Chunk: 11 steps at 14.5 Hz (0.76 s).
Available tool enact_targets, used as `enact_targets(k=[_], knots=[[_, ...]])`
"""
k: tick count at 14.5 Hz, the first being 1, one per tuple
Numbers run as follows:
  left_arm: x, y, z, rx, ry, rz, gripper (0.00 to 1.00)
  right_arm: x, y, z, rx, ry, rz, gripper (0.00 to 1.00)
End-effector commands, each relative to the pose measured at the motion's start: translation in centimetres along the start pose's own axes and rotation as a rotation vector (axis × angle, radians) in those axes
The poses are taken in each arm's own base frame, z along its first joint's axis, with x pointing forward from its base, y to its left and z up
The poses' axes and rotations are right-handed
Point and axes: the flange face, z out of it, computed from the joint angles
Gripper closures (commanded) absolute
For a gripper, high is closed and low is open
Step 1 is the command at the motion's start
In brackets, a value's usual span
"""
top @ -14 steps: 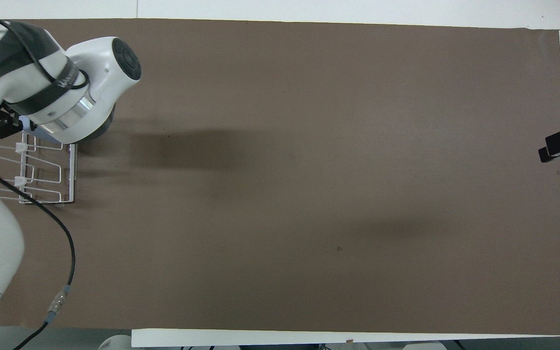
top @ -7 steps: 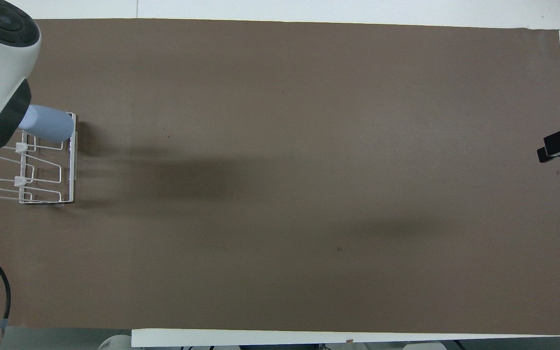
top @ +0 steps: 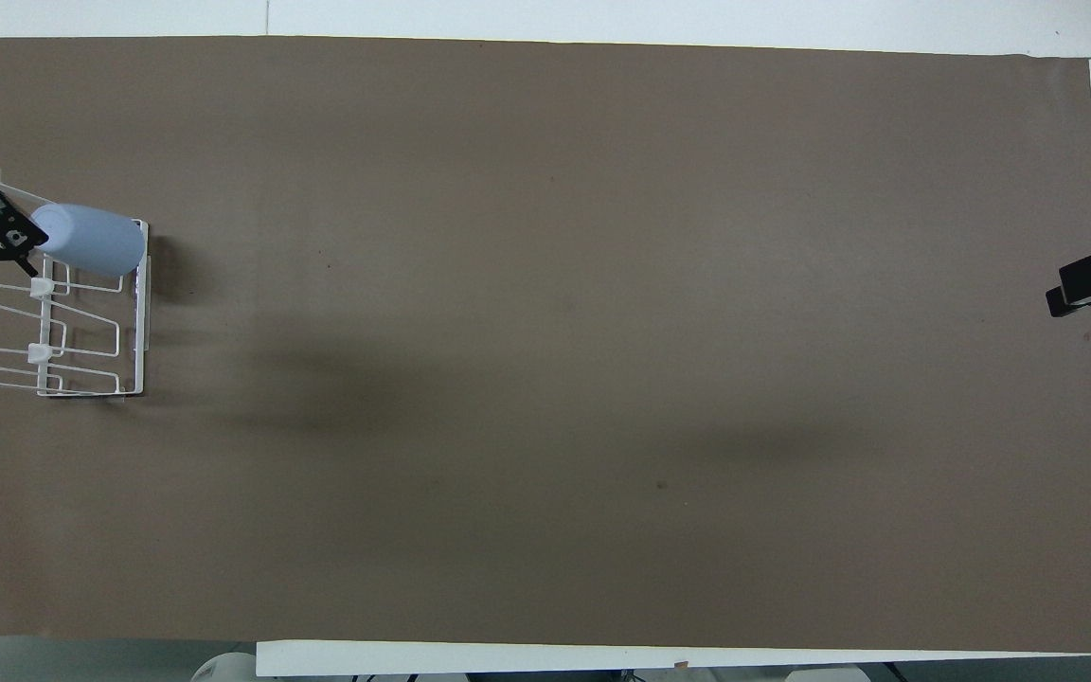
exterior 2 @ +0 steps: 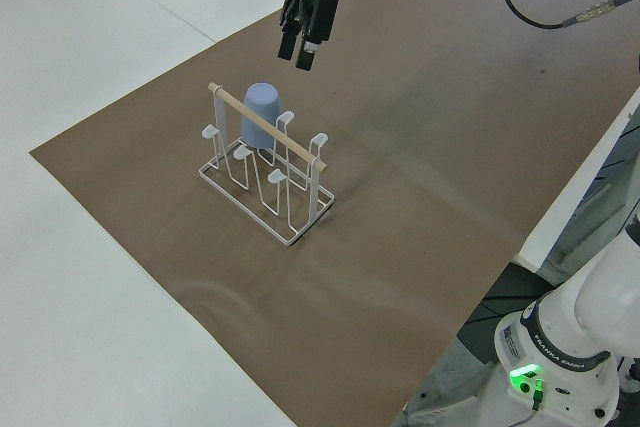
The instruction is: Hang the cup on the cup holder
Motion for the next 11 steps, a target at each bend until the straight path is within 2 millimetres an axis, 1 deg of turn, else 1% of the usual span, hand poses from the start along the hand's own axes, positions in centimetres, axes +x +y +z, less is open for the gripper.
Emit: enact_targets(k=[1,3,5,7,11], knots=[[-2.1,-2.4,-1.3,-0.121,-0.056,0.207,0.0,-0.7,-0.2,0.1,0.005,-0.006,-0.001,0.01],[-2.4,-3.8,-2.6,-0.183,-0.066,0.388,0.0,-0.8,-0.1,0.1,0.005,-0.006,0.001,0.01],[-2.5,-4.0,-4.6,-0.208,-0.059,0.461,0.0,-0.8,-0.1,0.1,0.005,-0.006,0.001,0.01],[-2.4,-3.6,-5.6,-0.243,-0.032,0.573,0.0,-0.7,-0.2,0.1,0.005,-0.006,-0.001,0.01],[-1.9,-2.8,-6.4,-0.287,-0.002,0.589,0.0,-0.8,-0.1,0.1,0.005,-0.006,0.001,0.01]])
